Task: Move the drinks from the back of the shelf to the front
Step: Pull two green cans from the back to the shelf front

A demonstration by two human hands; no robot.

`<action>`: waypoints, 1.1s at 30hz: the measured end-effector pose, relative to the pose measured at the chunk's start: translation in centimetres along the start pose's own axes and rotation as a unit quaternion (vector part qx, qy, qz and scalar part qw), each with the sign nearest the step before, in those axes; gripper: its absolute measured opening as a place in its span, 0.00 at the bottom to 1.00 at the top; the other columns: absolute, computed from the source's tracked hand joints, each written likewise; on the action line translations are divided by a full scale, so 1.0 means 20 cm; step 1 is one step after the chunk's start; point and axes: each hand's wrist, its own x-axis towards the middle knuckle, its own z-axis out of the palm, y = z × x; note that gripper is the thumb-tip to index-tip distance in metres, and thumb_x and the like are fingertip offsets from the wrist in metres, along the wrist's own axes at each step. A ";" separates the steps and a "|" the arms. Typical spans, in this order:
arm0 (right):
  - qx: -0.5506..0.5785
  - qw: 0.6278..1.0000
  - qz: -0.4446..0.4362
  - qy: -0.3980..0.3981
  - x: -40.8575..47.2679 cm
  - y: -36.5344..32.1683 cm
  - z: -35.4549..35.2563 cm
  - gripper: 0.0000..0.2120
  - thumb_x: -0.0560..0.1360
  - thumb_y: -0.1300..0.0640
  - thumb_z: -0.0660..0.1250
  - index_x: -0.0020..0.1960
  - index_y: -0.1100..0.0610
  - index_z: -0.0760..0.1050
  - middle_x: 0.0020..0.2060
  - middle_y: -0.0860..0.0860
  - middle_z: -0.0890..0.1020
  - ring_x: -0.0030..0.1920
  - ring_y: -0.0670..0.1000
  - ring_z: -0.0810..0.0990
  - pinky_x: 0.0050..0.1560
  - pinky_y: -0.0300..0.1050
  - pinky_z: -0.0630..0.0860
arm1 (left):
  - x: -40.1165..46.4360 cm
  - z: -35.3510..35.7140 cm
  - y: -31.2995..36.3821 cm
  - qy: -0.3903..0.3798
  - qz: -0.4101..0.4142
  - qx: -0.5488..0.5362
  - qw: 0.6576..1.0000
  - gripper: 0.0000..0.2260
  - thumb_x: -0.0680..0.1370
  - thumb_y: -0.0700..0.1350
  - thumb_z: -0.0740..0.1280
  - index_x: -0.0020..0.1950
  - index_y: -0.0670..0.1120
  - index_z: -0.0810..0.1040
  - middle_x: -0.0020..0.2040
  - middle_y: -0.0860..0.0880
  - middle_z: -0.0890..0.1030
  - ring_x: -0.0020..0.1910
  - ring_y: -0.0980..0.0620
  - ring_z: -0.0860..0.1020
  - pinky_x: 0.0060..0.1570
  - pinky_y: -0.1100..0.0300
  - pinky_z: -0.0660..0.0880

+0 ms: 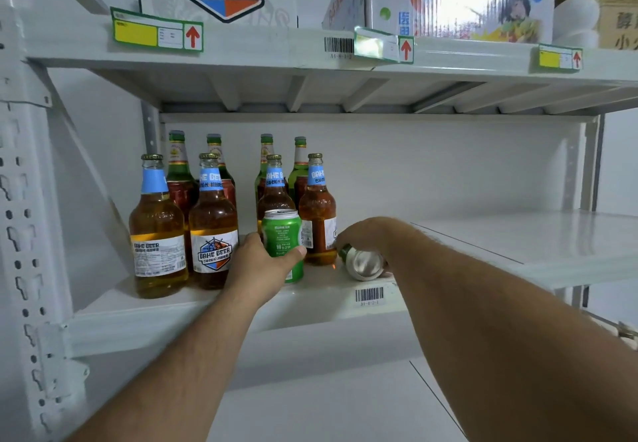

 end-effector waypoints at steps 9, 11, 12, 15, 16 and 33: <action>0.228 0.966 0.018 0.120 0.04 0.18 -0.05 0.23 0.70 0.42 0.72 0.54 0.59 0.74 0.49 0.59 0.83 0.44 0.55 0.83 0.45 0.46 0.81 | -0.06 -0.02 0.02 -0.003 0.009 -0.048 0.999 0.21 0.72 0.54 0.80 0.60 0.48 0.79 0.56 0.50 0.84 0.53 0.50 0.83 0.47 0.56 0.78; 0.297 0.946 0.000 0.130 0.04 0.20 -0.07 0.27 0.69 0.42 0.75 0.57 0.60 0.74 0.47 0.59 0.83 0.39 0.54 0.84 0.36 0.43 0.79 | -0.07 -0.01 0.04 -0.017 0.017 -0.056 0.998 0.23 0.72 0.54 0.80 0.63 0.48 0.80 0.58 0.51 0.84 0.54 0.50 0.83 0.50 0.56 0.79; 0.325 0.937 -0.011 0.130 0.03 0.22 -0.07 0.28 0.68 0.42 0.76 0.58 0.60 0.74 0.46 0.59 0.84 0.39 0.54 0.84 0.35 0.43 0.79 | -0.08 -0.01 0.05 -0.023 0.021 -0.059 0.998 0.24 0.72 0.54 0.80 0.65 0.48 0.80 0.58 0.51 0.84 0.55 0.51 0.83 0.51 0.56 0.79; 0.373 0.916 -0.050 0.141 0.02 0.23 -0.09 0.28 0.68 0.44 0.77 0.57 0.61 0.74 0.46 0.59 0.84 0.38 0.54 0.85 0.38 0.45 0.82 | -0.08 0.02 0.07 -0.037 0.033 -0.075 0.996 0.24 0.72 0.54 0.80 0.65 0.49 0.80 0.58 0.52 0.84 0.54 0.52 0.83 0.48 0.59 0.78; 0.379 0.911 -0.063 0.148 0.01 0.24 -0.09 0.27 0.67 0.45 0.78 0.56 0.61 0.74 0.46 0.59 0.85 0.39 0.55 0.86 0.42 0.46 0.83 | -0.08 0.02 0.08 -0.041 0.034 -0.078 0.995 0.23 0.72 0.54 0.80 0.64 0.50 0.80 0.57 0.53 0.84 0.53 0.52 0.83 0.48 0.58 0.79; 0.396 0.877 -0.203 0.181 -0.20 0.68 -0.48 0.17 0.69 0.49 0.79 0.51 0.58 0.81 0.44 0.53 0.87 0.44 0.51 0.87 0.43 0.42 0.81 | -0.30 0.45 0.51 -0.100 0.051 -0.111 0.987 0.21 0.70 0.53 0.82 0.59 0.49 0.82 0.53 0.51 0.87 0.52 0.50 0.85 0.58 0.47 0.82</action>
